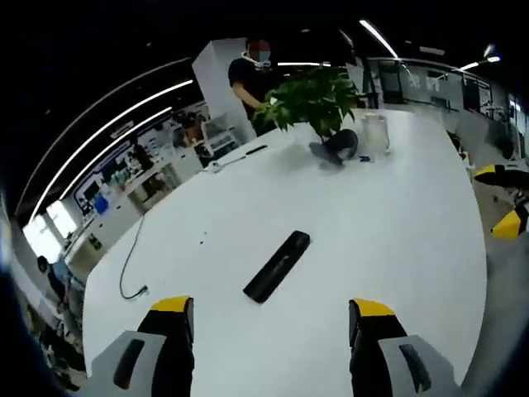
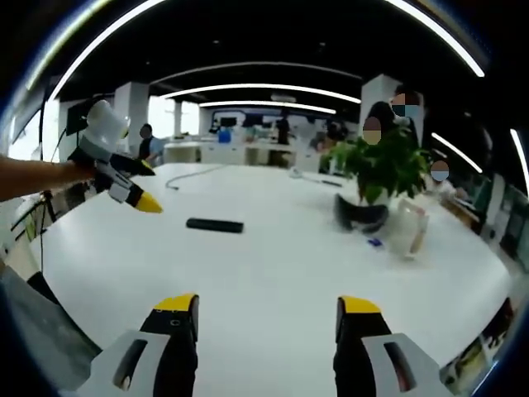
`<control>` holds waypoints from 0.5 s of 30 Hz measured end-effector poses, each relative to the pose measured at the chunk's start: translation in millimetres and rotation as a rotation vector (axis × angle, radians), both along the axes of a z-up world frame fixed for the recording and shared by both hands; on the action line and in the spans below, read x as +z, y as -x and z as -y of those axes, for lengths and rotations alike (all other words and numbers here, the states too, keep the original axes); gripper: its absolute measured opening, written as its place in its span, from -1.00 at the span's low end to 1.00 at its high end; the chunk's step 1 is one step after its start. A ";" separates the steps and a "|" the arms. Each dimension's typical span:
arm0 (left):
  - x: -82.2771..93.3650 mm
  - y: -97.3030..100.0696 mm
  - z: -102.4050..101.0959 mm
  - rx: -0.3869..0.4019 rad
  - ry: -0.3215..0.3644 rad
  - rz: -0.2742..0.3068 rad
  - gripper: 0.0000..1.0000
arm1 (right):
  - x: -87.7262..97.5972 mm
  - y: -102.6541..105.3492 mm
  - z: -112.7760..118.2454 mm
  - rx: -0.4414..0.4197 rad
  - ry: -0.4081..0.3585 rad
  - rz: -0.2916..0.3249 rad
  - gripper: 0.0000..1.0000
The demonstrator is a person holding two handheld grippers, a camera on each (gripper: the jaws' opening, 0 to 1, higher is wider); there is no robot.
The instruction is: Press the specified remote control buttons in sequence, fully releasing each button before pressing the next.
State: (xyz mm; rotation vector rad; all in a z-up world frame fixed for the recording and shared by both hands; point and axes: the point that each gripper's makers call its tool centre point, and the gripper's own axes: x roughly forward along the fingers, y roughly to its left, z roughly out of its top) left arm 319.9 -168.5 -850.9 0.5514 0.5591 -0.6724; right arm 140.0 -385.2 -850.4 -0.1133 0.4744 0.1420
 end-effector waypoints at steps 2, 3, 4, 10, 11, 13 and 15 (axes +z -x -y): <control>-5.2 -5.1 4.4 -0.010 -0.007 -0.012 0.50 | -1.0 0.2 -0.6 0.003 0.001 -0.005 0.31; -9.9 -8.4 6.9 -0.016 -0.013 -0.020 0.48 | -1.4 0.2 -0.9 0.005 0.002 -0.008 0.30; -12.1 -9.3 8.0 -0.021 -0.016 -0.024 0.48 | -1.5 0.3 -1.1 0.005 0.002 -0.008 0.30; -35.0 -26.4 12.9 -0.085 -0.117 -0.040 0.40 | -4.5 0.3 -1.3 0.005 0.009 -0.023 0.30; -36.5 -28.3 13.4 -0.093 -0.129 -0.043 0.40 | -4.5 0.3 -1.4 0.006 0.009 -0.023 0.30; -39.8 -31.6 15.1 -0.115 -0.154 -0.049 0.40 | -4.6 0.2 -1.8 0.008 0.005 -0.025 0.28; -44.8 -35.9 17.5 -0.145 -0.184 -0.055 0.40 | -5.8 0.1 -1.3 0.008 0.008 -0.031 0.28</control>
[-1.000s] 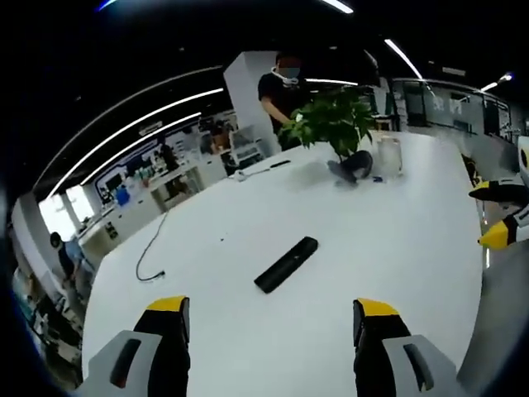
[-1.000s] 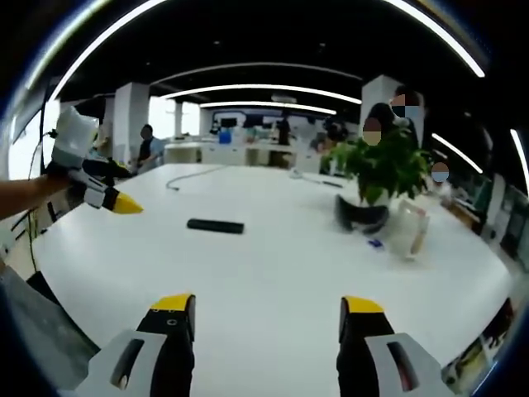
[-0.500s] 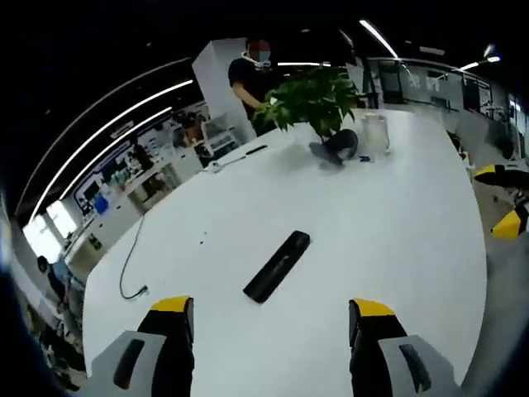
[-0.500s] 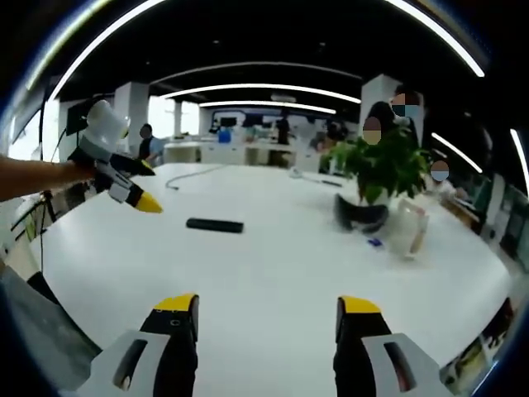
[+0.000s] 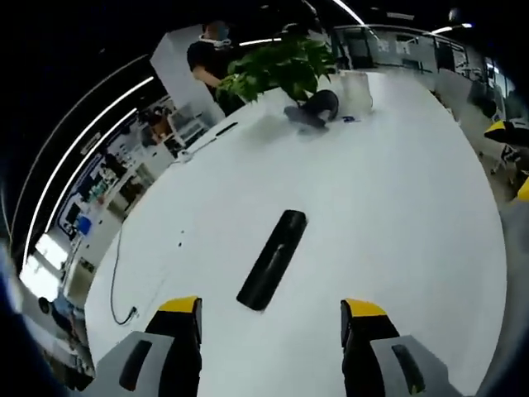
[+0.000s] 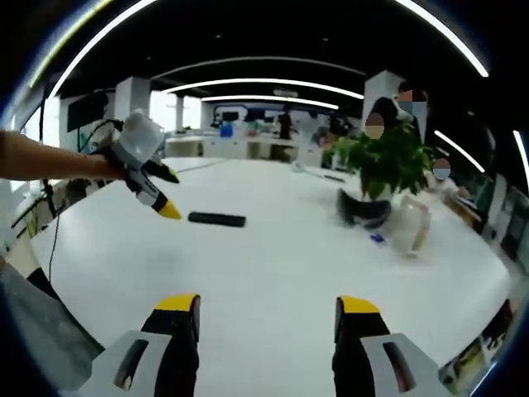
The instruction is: Press the specified remote control buttons in sequence, fully releasing each button before pressing the next.
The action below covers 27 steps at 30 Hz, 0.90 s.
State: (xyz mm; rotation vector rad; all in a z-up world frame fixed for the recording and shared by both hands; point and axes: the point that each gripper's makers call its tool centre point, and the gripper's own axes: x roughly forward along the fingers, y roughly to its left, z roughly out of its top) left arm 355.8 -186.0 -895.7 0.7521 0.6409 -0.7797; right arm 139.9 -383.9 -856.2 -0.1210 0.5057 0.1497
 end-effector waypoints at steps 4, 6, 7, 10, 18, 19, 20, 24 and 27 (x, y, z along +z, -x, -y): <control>-10.2 -6.3 1.2 -0.030 -0.036 -0.016 0.39 | 0.0 -0.5 0.2 -0.001 0.000 0.000 0.28; -18.1 -10.3 -4.8 -0.049 -0.110 -0.014 0.38 | -0.3 -0.7 0.9 -0.004 0.000 -0.003 0.28; -20.1 -10.7 -3.6 -0.061 -0.116 -0.012 0.37 | -0.2 -0.8 0.8 -0.004 0.000 -0.002 0.28; -27.7 -12.2 -3.2 -0.081 -0.145 -0.023 0.36 | -0.8 -1.2 0.2 -0.002 0.002 -0.007 0.28; -43.2 -17.1 -4.1 -0.123 -0.196 -0.064 0.41 | -0.6 -1.7 -2.1 0.006 -0.005 -0.011 0.27; -45.3 -18.5 -5.5 -0.136 -0.221 -0.059 0.40 | -0.3 -1.8 -2.0 0.006 -0.006 -0.009 0.26; -46.5 -18.9 -5.6 -0.147 -0.231 -0.057 0.40 | -0.1 -1.8 -1.5 0.004 -0.005 -0.009 0.26; -52.7 -23.8 -8.6 -0.167 -0.277 -0.062 0.39 | -1.5 -1.7 -2.7 0.009 -0.003 -0.017 0.26; -53.6 -26.9 -7.1 -0.174 -0.291 -0.069 0.38 | -2.7 -1.4 -3.1 0.012 -0.001 -0.024 0.26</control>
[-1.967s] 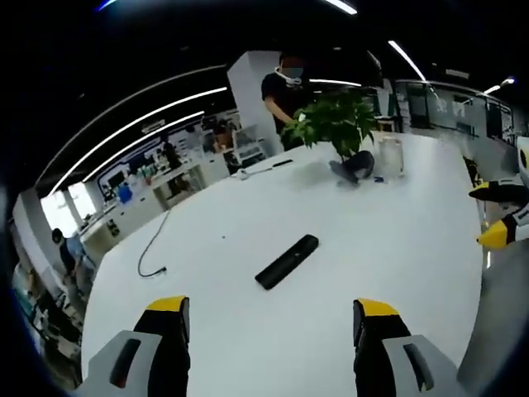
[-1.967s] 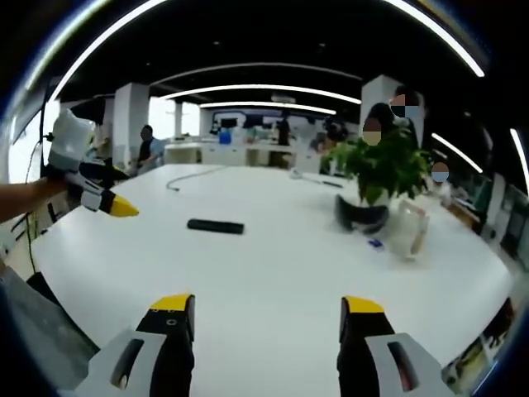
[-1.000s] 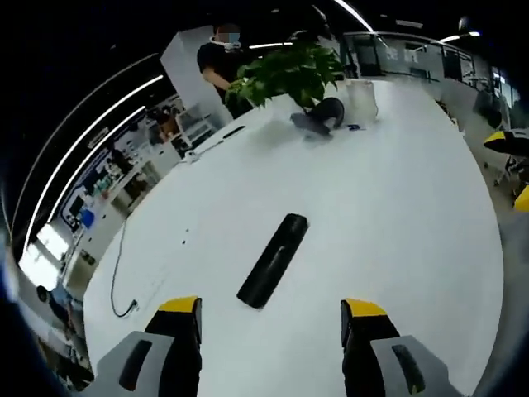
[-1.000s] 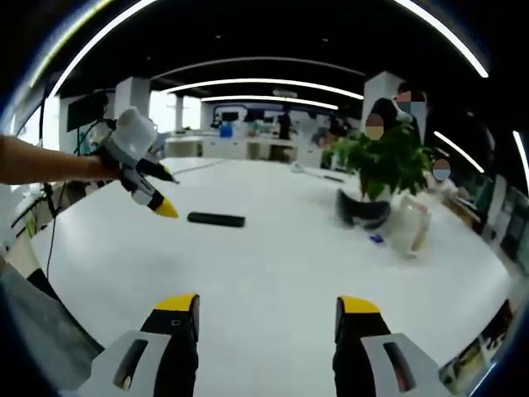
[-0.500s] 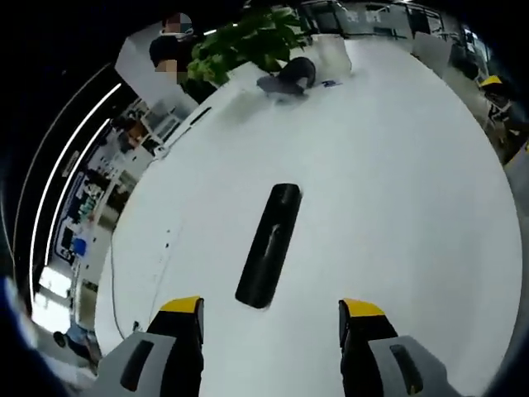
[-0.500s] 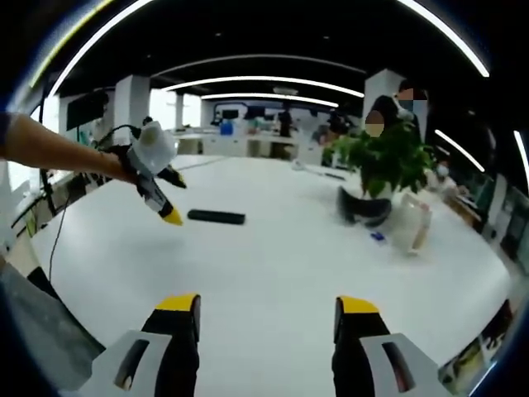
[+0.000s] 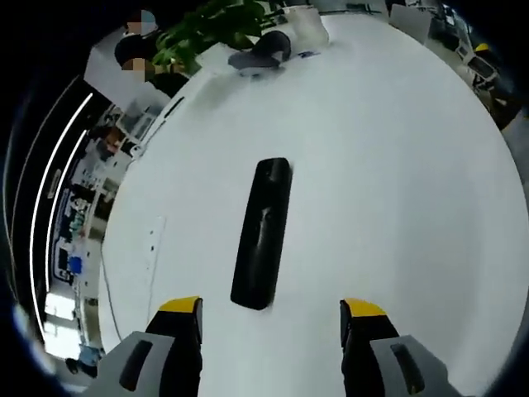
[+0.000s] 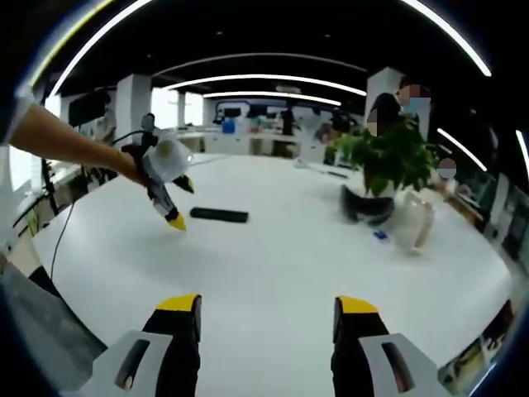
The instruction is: Press the specified remote control buttons in sequence, fully releasing each button before pressing the next.
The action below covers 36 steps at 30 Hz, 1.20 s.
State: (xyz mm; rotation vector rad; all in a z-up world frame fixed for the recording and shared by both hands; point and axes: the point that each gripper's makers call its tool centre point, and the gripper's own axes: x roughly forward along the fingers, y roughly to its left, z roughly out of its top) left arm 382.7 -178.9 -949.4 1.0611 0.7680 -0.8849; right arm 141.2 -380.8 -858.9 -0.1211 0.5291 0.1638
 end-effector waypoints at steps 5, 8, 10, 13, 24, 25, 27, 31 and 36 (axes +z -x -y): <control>-1.4 -4.2 2.6 -0.015 -0.016 -0.014 0.37 | 0.6 0.9 -0.8 0.006 -0.013 0.001 0.25; -4.1 -2.7 4.1 -0.035 -0.031 -0.032 0.37 | -1.3 1.1 -0.4 0.006 -0.006 -0.005 0.25; -5.6 -2.7 5.4 -0.043 -0.032 -0.039 0.34 | -1.7 1.2 -0.8 0.007 -0.006 -0.007 0.25; -6.0 -2.6 5.5 -0.055 -0.041 -0.053 0.34 | -1.6 1.4 -1.0 0.006 -0.006 -0.008 0.25; -16.0 7.4 9.0 -0.116 -0.051 -0.197 0.00 | -2.5 1.2 -2.2 0.011 0.000 -0.010 0.24; -16.2 7.3 9.0 -0.122 -0.049 -0.209 -0.01 | -2.2 0.9 -2.4 0.011 0.001 -0.008 0.24; -17.1 7.2 8.5 -0.116 -0.040 -0.233 -0.01 | -1.6 0.6 -1.7 0.008 0.001 -0.004 0.24; -18.2 5.1 8.6 -0.133 -0.024 -0.252 0.06 | -1.3 0.3 0.6 -0.004 -0.002 -0.001 0.24; -19.6 5.7 9.0 -0.142 -0.011 -0.264 0.09 | -0.8 0.8 0.2 -0.002 0.003 0.006 0.23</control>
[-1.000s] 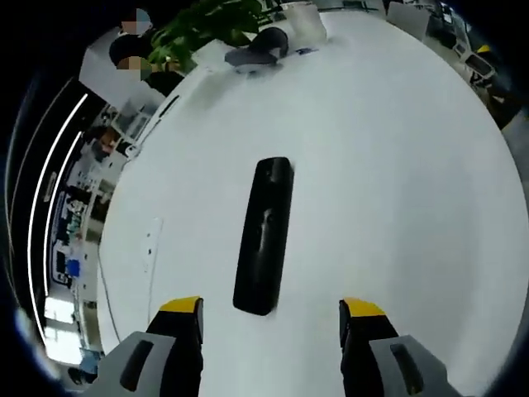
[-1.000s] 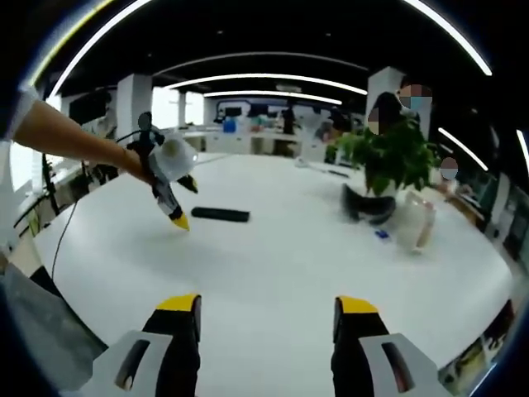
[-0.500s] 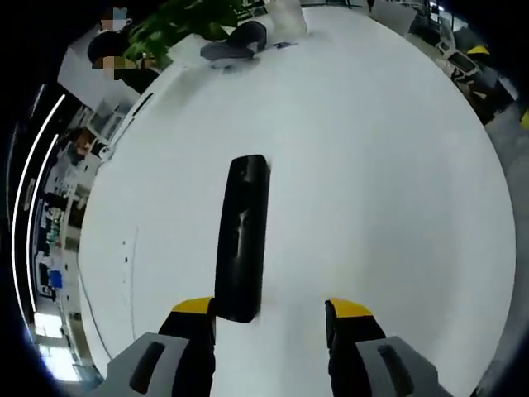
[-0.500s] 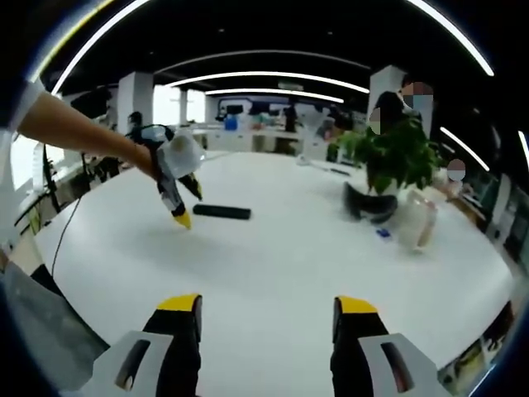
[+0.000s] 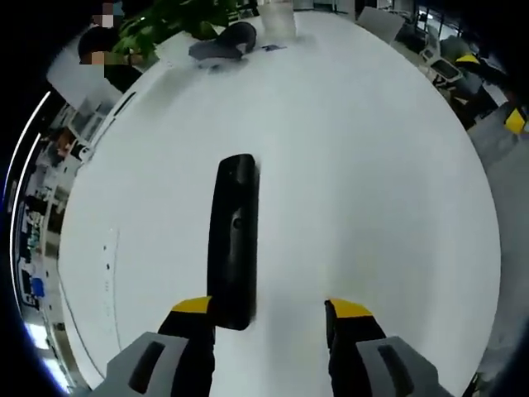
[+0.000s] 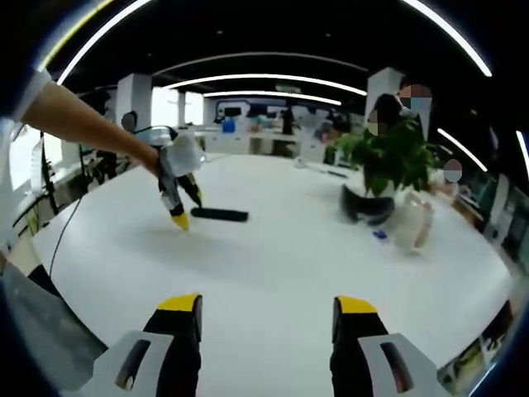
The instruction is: Press the specified remote control buttons in sequence, fully releasing each button before pressing the next.
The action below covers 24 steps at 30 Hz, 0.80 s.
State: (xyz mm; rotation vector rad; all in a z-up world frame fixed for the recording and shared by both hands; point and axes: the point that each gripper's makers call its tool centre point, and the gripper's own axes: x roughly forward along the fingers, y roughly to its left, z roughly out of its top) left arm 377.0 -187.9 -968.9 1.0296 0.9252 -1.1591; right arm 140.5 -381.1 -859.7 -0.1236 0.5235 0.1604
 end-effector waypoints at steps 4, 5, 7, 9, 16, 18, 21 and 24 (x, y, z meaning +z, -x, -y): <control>-0.5 -1.0 0.1 0.002 0.017 -0.012 0.12 | 0.1 -0.2 1.8 -0.007 -0.003 0.002 0.22; -0.4 -1.6 0.0 0.002 0.022 -0.015 0.13 | -0.4 -0.1 1.7 -0.005 -0.001 0.001 0.22; -0.9 -3.3 -0.3 0.006 0.034 -0.027 0.15 | -0.1 0.0 1.1 -0.001 0.001 0.002 0.22; -1.9 -5.6 -0.9 0.014 0.049 -0.042 0.18 | 0.2 0.2 1.6 -0.003 0.001 0.004 0.22; -4.3 -2.8 -2.2 0.072 0.093 -0.148 0.03 | 0.4 0.2 4.7 -0.011 0.001 0.005 0.21; -6.7 -0.6 -1.3 0.073 0.092 -0.146 0.03 | 0.5 0.0 5.0 -0.011 0.000 0.005 0.21; -7.0 -0.9 -1.1 0.075 0.084 -0.145 0.02 | 0.1 0.1 4.9 -0.008 0.000 0.003 0.21; -7.1 0.7 0.2 0.062 0.080 -0.145 -0.04 | 0.4 0.2 4.9 -0.006 0.004 0.004 0.20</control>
